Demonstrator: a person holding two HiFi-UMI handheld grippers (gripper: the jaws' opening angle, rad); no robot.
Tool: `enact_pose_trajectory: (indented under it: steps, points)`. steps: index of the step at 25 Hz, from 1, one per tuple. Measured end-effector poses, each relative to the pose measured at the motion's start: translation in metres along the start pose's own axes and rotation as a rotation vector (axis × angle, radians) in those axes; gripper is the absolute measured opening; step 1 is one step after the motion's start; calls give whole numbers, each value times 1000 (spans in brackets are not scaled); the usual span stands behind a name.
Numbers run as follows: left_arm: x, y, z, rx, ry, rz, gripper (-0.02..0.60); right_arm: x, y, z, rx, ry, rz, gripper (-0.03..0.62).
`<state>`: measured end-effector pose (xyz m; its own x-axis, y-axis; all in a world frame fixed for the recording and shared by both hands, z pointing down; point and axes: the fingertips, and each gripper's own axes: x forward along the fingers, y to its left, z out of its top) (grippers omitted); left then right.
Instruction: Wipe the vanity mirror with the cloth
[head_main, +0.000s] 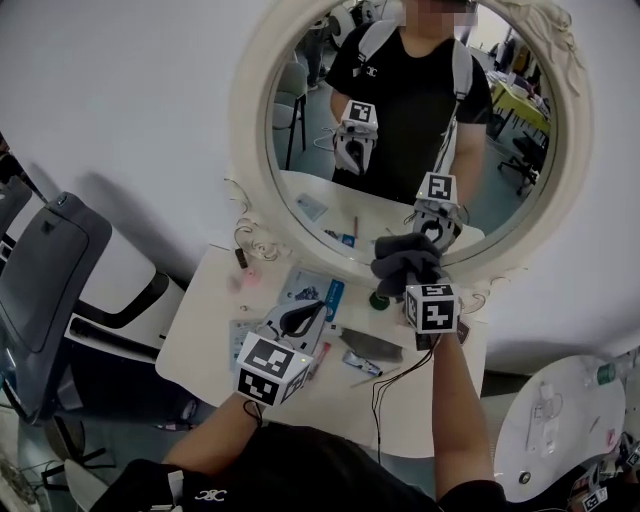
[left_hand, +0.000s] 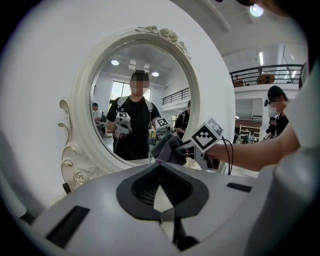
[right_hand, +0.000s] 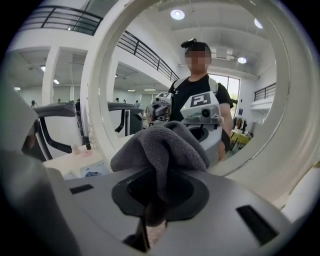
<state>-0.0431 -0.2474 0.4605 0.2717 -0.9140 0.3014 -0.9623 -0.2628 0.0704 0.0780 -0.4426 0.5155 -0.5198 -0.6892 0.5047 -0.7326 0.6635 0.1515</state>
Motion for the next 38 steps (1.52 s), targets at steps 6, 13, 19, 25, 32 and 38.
enact_pose_trajectory:
  steps: [6,13,19,25,32,38]
  points:
    - [-14,10,-8,-1,24,51,-2,25,34,-4,90,35,109,41]
    - [-37,31,-14,-20,22,129,-2,58,103,12,26,46,213,41]
    - [-73,67,-29,-69,25,248,-2,76,169,63,-5,-79,286,41]
    - [-94,85,-27,-98,-1,315,-2,52,202,131,-59,-274,333,41]
    - [-86,79,-10,-82,-49,290,-2,-16,210,152,-40,-440,361,41]
    - [-65,62,3,-68,-81,210,-2,-83,172,133,26,-530,257,41]
